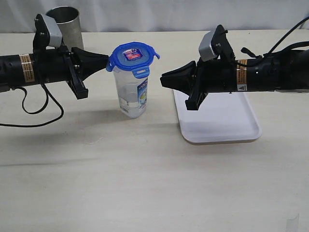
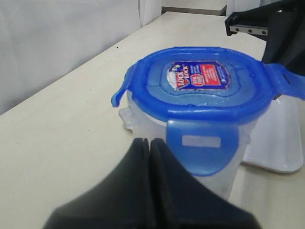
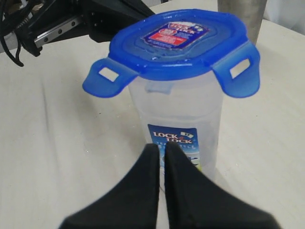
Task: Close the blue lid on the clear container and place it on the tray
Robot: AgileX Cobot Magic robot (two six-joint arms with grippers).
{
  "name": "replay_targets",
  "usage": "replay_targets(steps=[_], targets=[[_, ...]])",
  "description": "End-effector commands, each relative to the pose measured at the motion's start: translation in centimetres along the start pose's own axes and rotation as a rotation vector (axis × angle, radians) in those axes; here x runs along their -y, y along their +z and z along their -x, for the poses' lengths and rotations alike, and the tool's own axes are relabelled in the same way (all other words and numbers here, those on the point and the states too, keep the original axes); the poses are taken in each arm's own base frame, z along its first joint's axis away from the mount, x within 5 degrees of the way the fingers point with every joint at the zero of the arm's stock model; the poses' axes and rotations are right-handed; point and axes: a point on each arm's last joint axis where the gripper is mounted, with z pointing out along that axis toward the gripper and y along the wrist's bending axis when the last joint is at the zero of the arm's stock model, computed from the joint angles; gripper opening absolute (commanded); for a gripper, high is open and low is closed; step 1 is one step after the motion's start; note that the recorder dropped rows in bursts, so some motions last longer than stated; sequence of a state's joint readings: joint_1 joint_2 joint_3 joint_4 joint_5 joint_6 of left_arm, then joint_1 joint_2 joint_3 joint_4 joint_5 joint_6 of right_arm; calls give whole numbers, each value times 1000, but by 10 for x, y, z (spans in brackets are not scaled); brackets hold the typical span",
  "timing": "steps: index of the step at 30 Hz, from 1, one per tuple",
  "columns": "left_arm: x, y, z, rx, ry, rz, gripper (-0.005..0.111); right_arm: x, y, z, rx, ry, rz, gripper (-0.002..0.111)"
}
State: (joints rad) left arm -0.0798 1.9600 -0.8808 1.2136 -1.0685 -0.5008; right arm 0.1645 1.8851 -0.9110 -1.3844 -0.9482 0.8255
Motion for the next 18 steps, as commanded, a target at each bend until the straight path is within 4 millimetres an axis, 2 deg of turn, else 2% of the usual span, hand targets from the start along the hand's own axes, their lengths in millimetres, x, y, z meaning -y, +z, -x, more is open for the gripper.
replay_targets(steps=[1,11,18], targets=[[2,1,0,3,-17,-18,0,1,1,1,1,-2,-6,4],[4,0,2,5,-7,-36,0,1,1,1,2,-1,-7,4],[-6,-8,0,6,-46,12,0,2,1,1,4,0,-8,4]])
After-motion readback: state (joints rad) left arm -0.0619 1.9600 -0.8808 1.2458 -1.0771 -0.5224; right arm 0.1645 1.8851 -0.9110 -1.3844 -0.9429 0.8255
